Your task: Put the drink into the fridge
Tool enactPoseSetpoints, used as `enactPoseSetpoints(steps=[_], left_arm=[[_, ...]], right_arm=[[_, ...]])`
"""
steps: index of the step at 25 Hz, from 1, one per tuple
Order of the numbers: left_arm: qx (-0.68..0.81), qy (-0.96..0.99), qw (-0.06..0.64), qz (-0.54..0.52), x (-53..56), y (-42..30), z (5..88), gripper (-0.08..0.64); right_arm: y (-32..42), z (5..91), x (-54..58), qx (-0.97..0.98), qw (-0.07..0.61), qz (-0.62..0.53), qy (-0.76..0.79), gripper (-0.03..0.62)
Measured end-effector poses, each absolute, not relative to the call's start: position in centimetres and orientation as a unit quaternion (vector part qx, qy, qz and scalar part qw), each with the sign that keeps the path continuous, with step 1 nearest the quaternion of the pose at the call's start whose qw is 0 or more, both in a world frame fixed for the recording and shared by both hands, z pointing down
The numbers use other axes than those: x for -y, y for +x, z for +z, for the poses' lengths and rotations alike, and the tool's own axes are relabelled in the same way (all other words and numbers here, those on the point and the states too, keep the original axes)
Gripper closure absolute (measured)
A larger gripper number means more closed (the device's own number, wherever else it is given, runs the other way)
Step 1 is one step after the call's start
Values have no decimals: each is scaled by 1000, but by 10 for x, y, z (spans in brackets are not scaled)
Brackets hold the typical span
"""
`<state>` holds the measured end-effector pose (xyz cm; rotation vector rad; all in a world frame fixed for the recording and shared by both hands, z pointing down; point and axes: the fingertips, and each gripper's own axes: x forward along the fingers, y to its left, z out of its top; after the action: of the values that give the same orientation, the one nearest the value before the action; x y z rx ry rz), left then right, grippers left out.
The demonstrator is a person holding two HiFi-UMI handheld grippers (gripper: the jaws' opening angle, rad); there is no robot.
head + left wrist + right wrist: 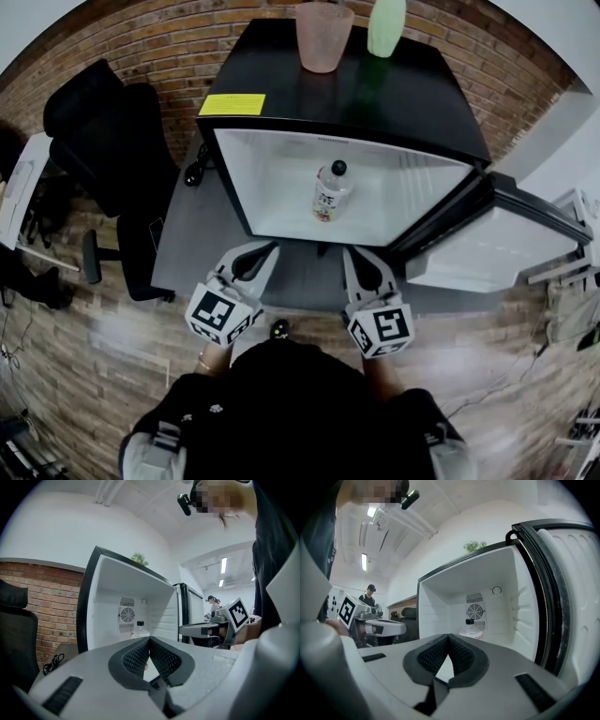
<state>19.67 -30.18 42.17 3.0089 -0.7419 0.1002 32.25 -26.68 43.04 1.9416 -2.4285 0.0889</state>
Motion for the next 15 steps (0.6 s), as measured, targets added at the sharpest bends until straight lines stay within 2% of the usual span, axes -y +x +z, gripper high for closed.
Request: enactPoseSetpoints(steps=[15], left_arm=[[244, 969, 22, 34, 302, 187, 424, 557]], right_arm=[[314, 434, 267, 783, 18, 34, 621, 594]])
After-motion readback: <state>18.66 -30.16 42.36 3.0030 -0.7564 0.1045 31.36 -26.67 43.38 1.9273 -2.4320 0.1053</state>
